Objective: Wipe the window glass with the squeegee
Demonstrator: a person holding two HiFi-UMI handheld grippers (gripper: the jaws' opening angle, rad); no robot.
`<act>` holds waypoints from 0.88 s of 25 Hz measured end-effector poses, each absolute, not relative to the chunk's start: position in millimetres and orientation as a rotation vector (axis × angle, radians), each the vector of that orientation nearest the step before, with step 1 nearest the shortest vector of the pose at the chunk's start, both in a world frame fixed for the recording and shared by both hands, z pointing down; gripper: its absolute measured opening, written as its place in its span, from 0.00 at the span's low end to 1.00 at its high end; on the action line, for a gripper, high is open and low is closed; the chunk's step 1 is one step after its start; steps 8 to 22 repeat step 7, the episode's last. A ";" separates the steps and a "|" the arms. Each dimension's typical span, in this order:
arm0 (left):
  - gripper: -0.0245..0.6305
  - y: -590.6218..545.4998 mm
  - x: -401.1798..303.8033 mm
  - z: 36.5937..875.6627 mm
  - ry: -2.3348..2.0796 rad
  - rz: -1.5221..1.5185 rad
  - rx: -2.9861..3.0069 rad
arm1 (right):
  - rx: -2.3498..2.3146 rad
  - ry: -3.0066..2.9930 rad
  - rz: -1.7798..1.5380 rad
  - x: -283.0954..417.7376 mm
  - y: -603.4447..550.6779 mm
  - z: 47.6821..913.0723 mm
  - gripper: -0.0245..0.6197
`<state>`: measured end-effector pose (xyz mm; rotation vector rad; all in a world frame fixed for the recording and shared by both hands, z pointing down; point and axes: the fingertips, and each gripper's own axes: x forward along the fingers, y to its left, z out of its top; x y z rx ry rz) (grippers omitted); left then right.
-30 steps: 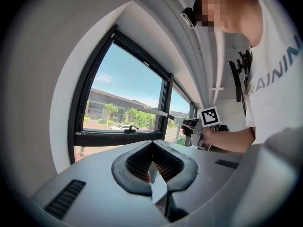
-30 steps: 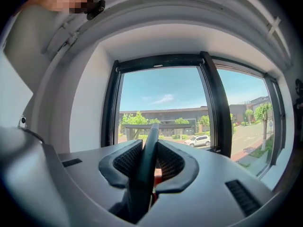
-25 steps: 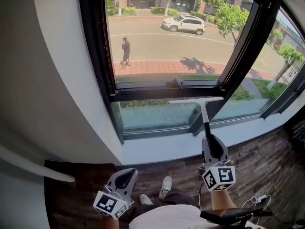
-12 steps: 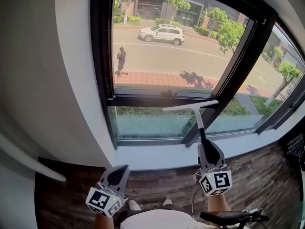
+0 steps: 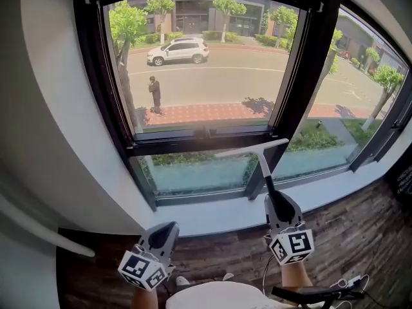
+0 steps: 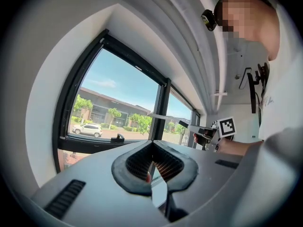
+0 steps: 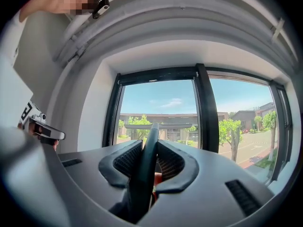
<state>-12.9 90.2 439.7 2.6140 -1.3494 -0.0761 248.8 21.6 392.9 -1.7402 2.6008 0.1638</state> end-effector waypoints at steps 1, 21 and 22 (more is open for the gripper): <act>0.06 88.3 -8.6 439.6 -1.356 -0.059 2.619 | -1.736 2.599 0.155 252.9 20.1 393.6 0.20; 0.06 85.9 17.0 442.1 -1.368 0.041 2.660 | -1.707 2.600 0.110 268.9 15.2 401.6 0.20; 0.06 85.9 17.0 442.1 -1.368 0.041 2.660 | -1.707 2.600 0.110 268.9 15.2 401.6 0.20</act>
